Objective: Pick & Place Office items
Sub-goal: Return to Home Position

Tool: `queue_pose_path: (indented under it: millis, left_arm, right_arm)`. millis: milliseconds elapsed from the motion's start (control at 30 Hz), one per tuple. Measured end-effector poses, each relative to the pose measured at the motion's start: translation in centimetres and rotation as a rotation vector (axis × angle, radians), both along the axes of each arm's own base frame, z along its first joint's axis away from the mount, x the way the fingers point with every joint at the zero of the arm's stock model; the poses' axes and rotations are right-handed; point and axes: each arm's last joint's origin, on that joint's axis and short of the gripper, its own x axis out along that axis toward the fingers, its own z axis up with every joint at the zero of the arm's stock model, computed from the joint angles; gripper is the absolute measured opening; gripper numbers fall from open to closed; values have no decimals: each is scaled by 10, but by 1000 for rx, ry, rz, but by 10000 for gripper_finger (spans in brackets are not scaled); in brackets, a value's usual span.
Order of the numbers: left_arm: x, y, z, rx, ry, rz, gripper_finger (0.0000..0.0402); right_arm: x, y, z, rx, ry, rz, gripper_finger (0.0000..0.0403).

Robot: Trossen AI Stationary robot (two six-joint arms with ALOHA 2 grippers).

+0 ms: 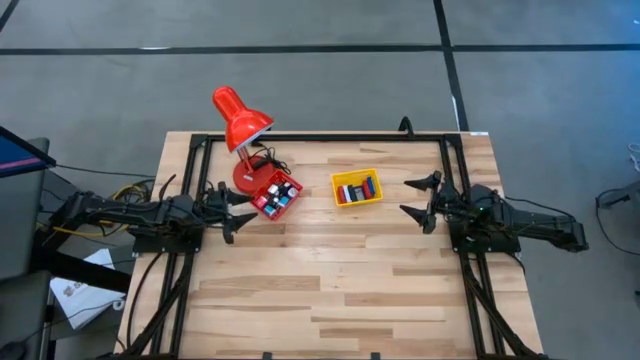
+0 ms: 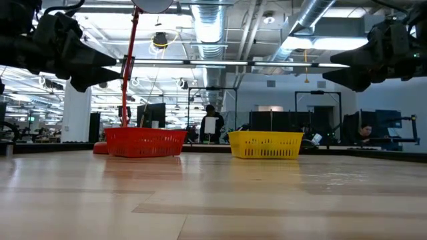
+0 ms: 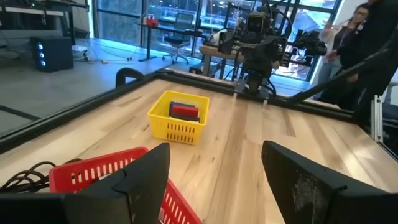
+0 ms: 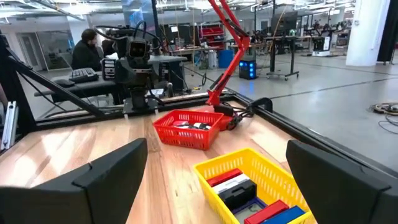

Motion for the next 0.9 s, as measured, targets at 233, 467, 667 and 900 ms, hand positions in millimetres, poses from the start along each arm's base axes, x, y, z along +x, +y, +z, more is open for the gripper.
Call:
queue_pose_path:
  millis: [233,467,667,900]
  left_arm:
    - [0,0,0,-28,-11,1,251]
    - [0,0,0,-31,-11,1,251]
    - [0,0,0,-30,-11,1,251]
    - [0,0,0,-29,-11,1,251]
  right_arm:
    - [0,0,0,7,-2,0,376]
    - [0,0,0,7,-2,0,376]
    - [0,0,0,7,-2,0,376]
    - [0,0,0,7,-2,1,376]
